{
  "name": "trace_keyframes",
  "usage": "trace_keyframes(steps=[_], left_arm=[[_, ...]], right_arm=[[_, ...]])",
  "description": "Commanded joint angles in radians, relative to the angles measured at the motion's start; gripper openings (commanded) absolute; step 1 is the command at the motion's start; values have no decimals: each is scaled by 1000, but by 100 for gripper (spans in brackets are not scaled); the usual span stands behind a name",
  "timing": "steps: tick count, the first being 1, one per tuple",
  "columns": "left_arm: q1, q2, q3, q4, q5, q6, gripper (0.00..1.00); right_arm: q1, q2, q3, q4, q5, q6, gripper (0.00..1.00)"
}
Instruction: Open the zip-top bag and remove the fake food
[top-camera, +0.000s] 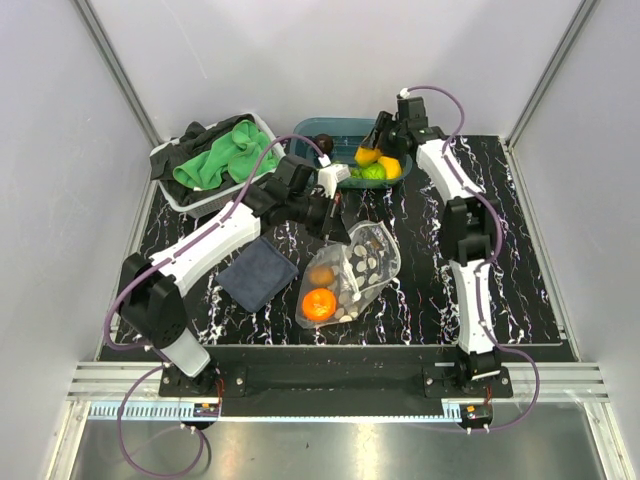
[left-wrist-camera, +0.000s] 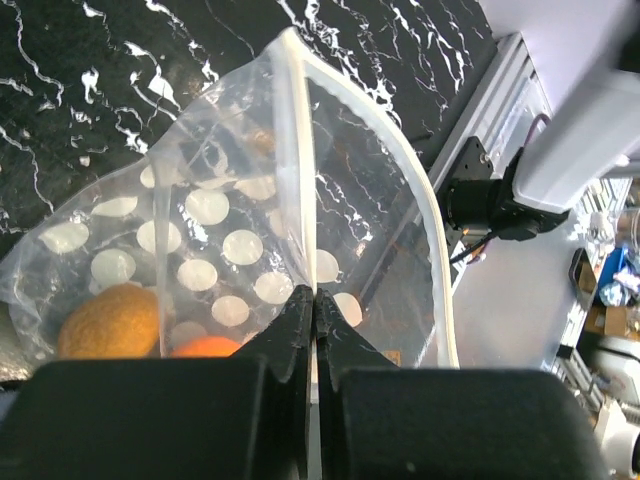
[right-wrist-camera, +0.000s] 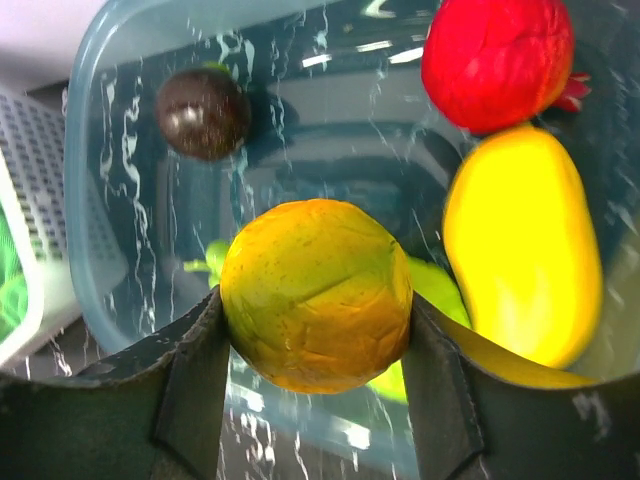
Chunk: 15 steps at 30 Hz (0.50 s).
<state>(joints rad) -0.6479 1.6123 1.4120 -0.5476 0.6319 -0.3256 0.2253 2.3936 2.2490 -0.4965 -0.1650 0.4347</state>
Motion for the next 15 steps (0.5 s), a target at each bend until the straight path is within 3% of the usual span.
trace_keyframes(steps=[1,4,7,13,15], left_arm=[[8,32,74,37,95,66,0],[10,41,87,35,71,60,0],[11,41,93,40,57,5,0],[13,46,97,48,5,-145,0],[11,37,104,55,-12,-174,0]], right_arm=[[0,99,222,-74,-59,38,68],[0,144,319,-141,-59,74,82],[0,109,325,-200,-54,85,87],[-1,-89,158,-353,-133,73,97],[8,-210,13,-373,-148,53,98]])
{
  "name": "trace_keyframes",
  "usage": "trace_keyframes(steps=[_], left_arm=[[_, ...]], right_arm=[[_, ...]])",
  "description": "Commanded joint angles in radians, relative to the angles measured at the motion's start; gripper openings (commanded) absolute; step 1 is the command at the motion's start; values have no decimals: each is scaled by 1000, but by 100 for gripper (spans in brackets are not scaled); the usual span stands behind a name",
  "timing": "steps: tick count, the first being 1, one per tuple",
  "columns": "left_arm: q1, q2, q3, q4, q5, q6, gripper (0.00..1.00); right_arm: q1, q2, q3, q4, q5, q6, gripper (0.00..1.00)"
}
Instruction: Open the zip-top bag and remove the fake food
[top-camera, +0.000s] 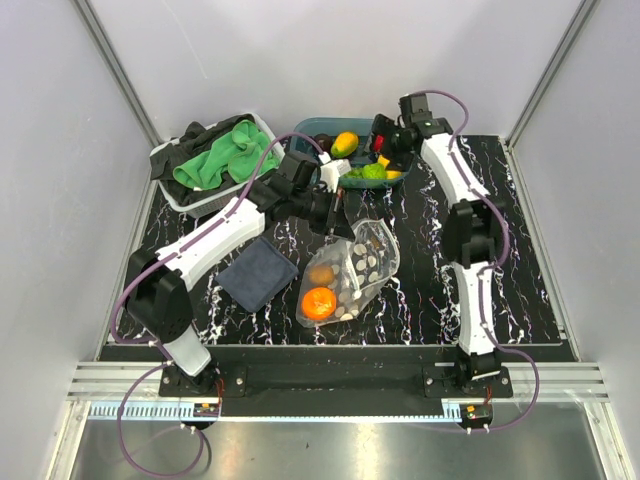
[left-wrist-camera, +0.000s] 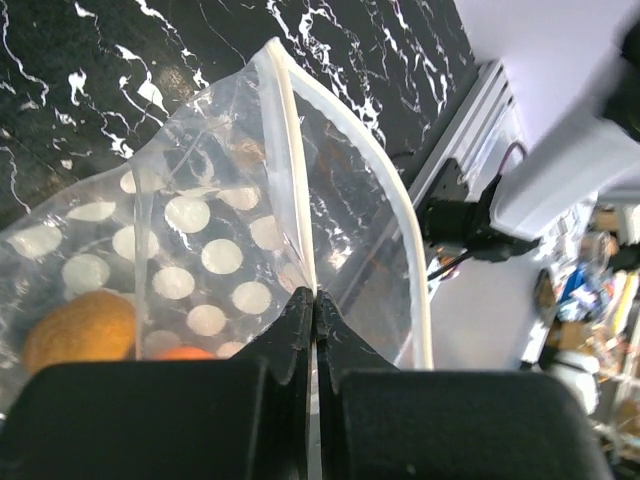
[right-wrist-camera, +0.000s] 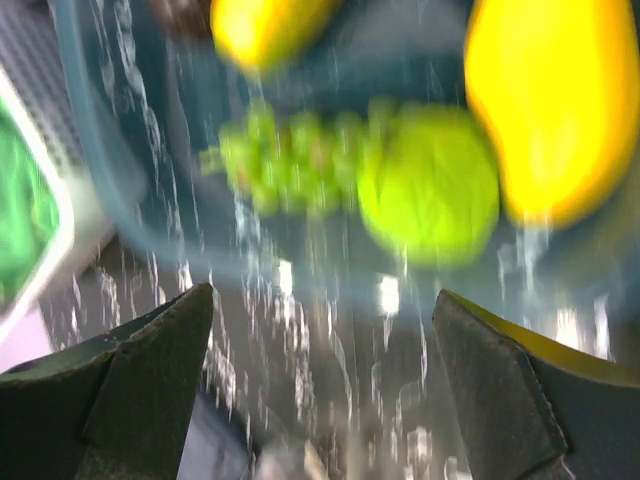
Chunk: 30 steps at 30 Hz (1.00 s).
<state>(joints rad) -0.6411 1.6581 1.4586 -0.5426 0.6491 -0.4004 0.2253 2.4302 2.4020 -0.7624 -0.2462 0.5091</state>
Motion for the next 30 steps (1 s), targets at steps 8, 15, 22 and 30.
trace_keyframes(steps=[8,15,22,30], left_arm=[[-9,-32,32,56,-103,-126,0],[-61,-24,49,58,-152,-159,0],[-127,15,147,59,-206,-195,0],[-160,77,246,67,-210,-252,0]], right_arm=[[13,-839,-912,118,-162,-47,89],[58,-1117,-1179,130,-295,-57,61],[94,-1175,-1369,193,-349,1,36],[108,-1097,-1494,368,-424,80,32]])
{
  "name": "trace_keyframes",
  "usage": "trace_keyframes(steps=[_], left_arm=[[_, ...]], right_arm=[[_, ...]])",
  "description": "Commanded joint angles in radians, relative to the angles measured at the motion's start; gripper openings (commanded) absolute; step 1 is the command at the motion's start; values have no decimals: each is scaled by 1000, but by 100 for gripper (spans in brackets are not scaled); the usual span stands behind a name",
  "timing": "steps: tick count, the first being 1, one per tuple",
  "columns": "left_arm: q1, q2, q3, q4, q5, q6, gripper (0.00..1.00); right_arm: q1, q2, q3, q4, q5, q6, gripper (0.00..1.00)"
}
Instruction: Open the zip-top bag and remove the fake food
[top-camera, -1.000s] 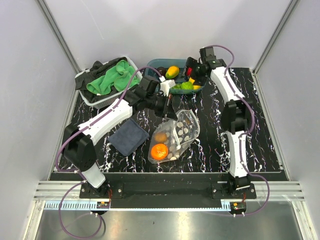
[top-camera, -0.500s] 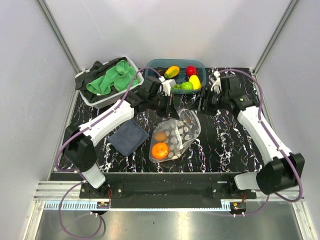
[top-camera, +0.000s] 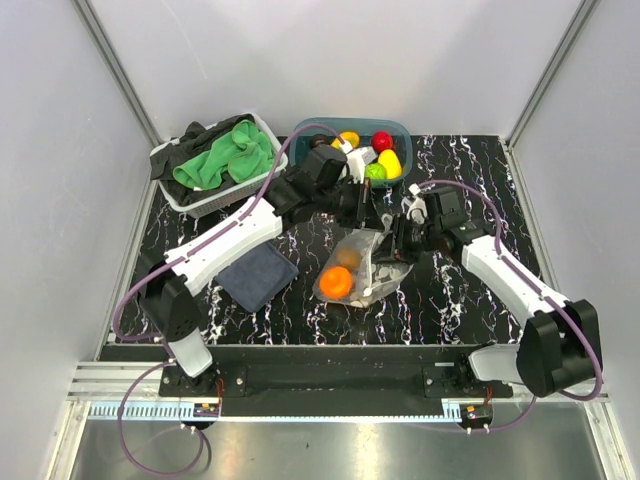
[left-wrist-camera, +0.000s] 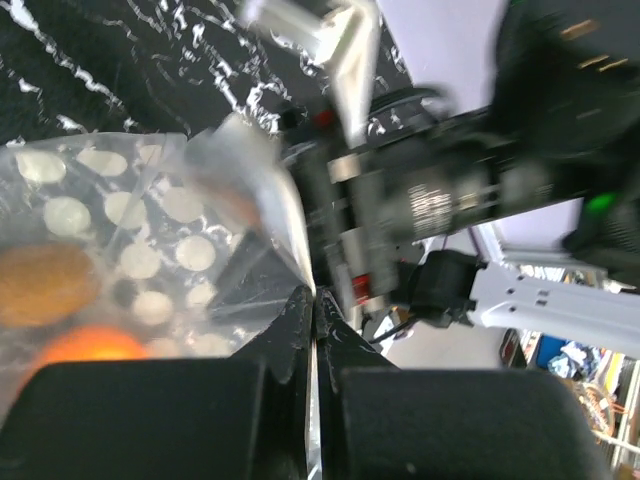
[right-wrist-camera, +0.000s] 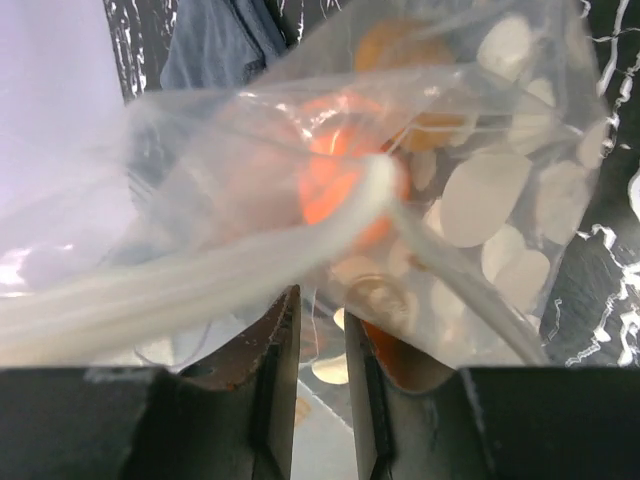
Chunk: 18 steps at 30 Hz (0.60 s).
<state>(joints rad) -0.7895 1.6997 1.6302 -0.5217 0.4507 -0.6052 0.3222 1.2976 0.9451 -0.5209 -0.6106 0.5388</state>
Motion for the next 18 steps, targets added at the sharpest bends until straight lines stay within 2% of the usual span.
trace_keyframes(steps=[1,8,9,10,12,13,17,18], left_arm=[[-14,43,80,46,-18,-47,0],[-37,100,103,51,-17,-70,0],[-37,98,91,51,-24,-77,3],[-37,94,85,52,-38,-80,18],[-37,72,76,49,-56,-62,28],[-37,57,56,48,-81,-47,36],[-30,-52,-29,37,-162,-11,51],[-21,-102,-47,28,-170,-7,51]], right_arm=[[12,37,-49,160,-60,58,32],[11,83,-114,260,-48,104,33],[11,98,-115,260,-51,105,33],[12,103,-117,263,-57,105,33],[11,106,-129,272,-58,102,34],[11,104,-132,274,-54,101,34],[9,86,-147,269,-43,92,36],[9,77,-155,271,-40,92,36]])
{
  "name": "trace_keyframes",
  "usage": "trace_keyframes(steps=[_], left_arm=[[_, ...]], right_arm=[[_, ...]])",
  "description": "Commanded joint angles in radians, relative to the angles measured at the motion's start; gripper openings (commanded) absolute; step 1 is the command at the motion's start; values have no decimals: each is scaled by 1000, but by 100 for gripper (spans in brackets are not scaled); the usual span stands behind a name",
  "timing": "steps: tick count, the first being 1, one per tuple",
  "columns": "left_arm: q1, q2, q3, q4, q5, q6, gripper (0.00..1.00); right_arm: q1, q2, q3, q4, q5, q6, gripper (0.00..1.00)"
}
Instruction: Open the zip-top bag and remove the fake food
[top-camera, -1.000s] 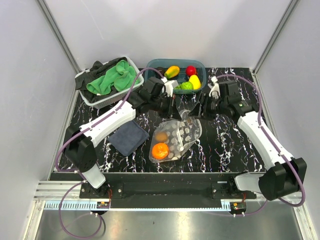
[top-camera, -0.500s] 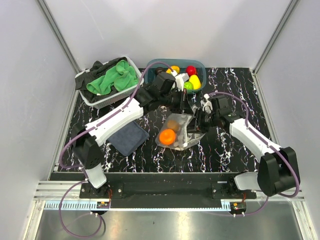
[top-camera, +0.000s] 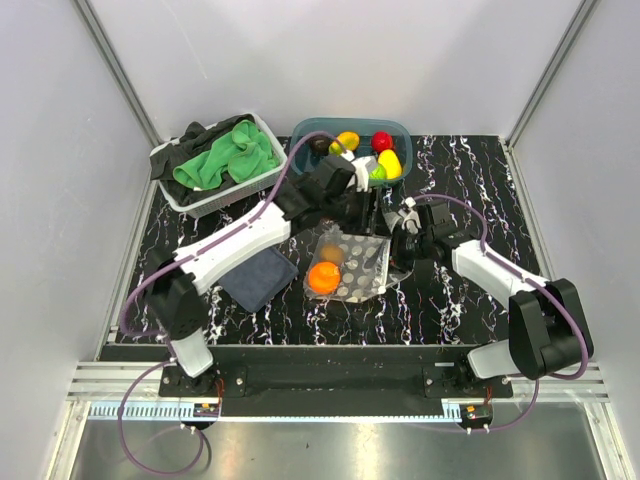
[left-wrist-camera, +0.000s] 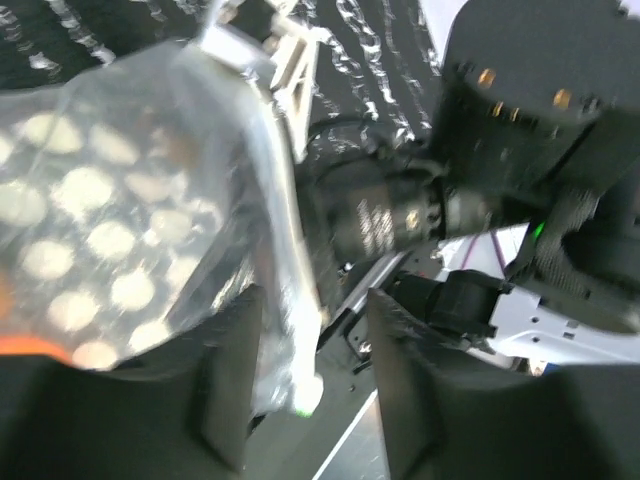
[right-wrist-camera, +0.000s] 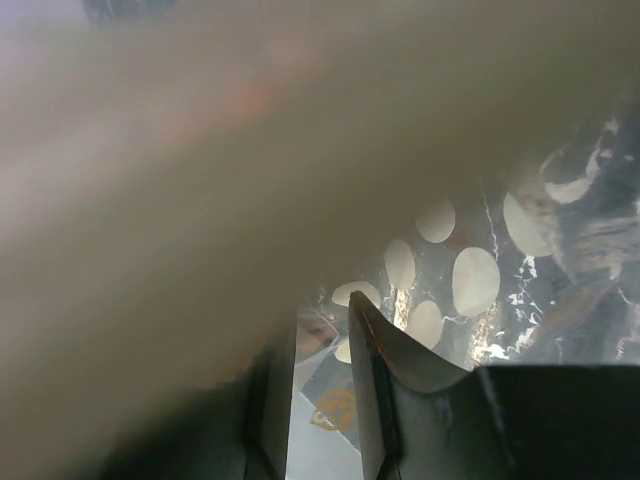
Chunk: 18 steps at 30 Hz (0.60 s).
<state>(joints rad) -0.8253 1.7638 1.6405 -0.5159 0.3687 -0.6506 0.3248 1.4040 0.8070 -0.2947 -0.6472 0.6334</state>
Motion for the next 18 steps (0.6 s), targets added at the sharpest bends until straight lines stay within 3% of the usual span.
trace_keyframes(steps=[1,9,18], left_arm=[[21,-190,-80,19,-99,43,50],[101,-284,-387,-12,-129,52,37],[126,-188,-438,-105,-284,173,25]], right_arm=[[7,-31,-22,43,-2,-1,36],[5,15,-43,81,-25,-9,45],[3,24,-71,118,-57,6,50]])
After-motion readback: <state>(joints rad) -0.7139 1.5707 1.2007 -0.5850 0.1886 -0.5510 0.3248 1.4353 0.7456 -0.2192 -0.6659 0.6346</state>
